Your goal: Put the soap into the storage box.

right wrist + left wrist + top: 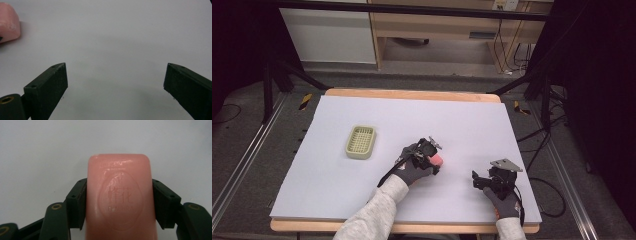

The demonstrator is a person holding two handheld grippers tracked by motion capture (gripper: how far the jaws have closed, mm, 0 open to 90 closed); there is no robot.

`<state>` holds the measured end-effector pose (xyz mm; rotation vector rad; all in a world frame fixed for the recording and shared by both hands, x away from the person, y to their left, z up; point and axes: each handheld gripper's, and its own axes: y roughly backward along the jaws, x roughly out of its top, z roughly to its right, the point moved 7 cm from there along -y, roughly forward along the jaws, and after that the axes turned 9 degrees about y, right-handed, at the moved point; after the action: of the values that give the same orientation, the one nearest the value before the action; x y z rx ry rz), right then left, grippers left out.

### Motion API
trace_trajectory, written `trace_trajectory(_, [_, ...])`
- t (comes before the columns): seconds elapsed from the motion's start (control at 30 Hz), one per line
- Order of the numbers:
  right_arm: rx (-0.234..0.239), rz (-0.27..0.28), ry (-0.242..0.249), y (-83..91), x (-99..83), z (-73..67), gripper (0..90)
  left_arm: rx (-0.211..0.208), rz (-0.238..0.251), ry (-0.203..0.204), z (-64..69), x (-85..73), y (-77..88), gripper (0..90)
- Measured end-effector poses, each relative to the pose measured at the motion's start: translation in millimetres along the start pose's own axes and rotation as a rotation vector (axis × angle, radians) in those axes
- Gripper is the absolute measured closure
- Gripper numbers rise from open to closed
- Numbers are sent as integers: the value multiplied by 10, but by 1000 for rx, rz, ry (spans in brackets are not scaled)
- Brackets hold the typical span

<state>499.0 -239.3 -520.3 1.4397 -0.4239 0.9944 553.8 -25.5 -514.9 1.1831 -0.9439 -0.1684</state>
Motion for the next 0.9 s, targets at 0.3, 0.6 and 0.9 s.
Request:
trace_trajectory(0.3, [-2, 0, 1, 2, 0, 2, 55, -9, 46, 8, -4, -13, 255, 371])
trace_trajectory(0.6, [-7, -2, -4, -1, -2, 5, 55, -16, 85, 15, -94, -84, 521, 371])
trace_trajectory(0.9, [-9, -4, -5, -4, -5, 7, 55, -2, 118, 34, -210, -160, 718, 370])
